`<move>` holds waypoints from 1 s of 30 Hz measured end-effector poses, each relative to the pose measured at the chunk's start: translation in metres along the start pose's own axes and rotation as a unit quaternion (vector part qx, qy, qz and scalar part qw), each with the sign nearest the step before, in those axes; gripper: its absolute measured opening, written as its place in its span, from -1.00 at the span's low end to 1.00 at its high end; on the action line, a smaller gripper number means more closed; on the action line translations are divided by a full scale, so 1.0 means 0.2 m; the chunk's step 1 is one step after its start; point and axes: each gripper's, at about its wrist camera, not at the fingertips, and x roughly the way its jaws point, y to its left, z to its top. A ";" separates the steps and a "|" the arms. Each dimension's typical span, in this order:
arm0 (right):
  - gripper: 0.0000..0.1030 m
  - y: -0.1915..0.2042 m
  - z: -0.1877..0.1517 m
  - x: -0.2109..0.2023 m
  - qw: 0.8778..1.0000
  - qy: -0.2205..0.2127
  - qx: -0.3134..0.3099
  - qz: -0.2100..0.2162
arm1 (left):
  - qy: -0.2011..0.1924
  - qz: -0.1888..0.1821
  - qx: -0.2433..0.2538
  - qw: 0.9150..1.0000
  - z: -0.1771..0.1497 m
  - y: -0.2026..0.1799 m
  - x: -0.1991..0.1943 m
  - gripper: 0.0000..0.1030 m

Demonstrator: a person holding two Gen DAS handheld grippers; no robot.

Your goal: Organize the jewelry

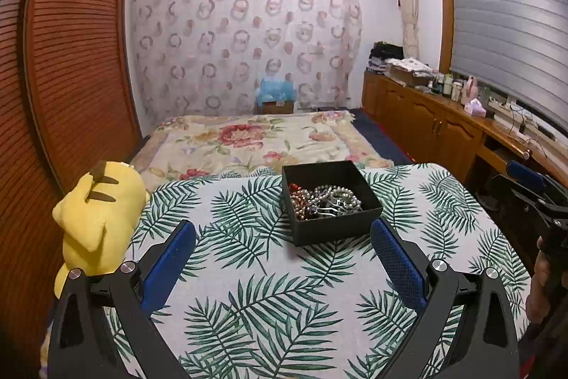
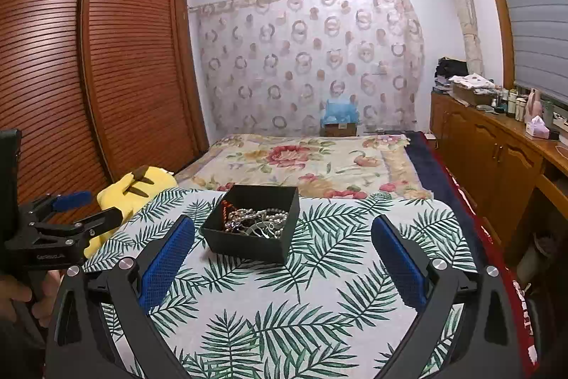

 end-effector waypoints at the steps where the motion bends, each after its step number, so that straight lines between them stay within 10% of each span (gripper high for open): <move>1: 0.95 0.00 0.00 -0.01 1.000 -0.002 -0.002 -0.002 | -0.002 0.000 0.000 1.000 0.00 0.00 -0.01 0.85; 30: 0.95 0.02 -0.02 -0.01 1.000 0.003 -0.001 0.002 | -0.012 0.000 0.004 1.000 -0.03 -0.02 -0.05 0.85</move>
